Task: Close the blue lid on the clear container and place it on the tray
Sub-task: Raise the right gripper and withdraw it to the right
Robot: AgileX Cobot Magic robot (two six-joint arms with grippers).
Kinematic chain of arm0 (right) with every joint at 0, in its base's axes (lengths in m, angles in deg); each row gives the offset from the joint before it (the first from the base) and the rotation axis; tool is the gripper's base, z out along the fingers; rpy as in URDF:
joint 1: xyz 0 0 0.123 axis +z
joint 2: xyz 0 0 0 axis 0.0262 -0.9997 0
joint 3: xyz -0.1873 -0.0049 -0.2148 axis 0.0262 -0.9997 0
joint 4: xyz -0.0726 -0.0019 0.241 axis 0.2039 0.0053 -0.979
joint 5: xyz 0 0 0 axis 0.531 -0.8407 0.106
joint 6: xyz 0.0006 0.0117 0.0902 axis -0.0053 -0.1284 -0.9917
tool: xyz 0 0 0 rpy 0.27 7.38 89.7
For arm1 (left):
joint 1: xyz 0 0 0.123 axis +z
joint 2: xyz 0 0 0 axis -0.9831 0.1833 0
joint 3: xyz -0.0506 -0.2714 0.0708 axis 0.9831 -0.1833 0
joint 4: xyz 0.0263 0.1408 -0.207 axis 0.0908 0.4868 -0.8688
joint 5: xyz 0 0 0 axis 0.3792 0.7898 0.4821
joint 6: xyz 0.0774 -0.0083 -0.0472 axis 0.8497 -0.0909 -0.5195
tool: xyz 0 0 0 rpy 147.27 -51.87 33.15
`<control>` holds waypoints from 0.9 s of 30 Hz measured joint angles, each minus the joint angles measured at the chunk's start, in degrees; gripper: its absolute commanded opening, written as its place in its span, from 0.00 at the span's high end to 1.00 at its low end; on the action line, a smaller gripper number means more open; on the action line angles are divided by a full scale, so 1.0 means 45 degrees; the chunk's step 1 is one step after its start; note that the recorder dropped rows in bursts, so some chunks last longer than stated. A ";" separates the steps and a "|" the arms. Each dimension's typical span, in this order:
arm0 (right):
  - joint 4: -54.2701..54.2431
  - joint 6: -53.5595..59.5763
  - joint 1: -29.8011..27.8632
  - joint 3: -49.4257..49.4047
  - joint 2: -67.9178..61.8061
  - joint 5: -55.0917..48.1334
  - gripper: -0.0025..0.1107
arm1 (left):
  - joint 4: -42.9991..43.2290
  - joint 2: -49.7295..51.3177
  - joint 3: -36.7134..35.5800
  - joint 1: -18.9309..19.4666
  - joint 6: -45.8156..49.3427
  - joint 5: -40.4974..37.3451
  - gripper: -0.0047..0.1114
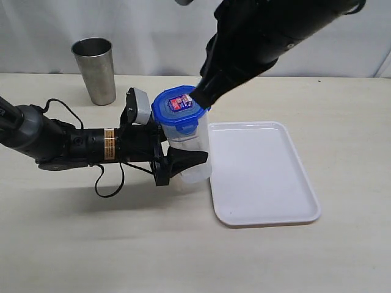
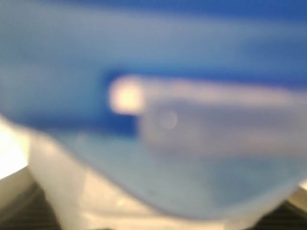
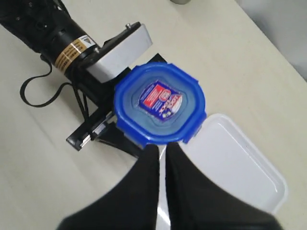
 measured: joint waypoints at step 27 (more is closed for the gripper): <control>0.0000 -0.2601 0.0000 -1.1134 1.2373 0.8254 0.94 | -0.0106 0.0000 0.0000 -0.0163 0.0383 -0.0046 0.96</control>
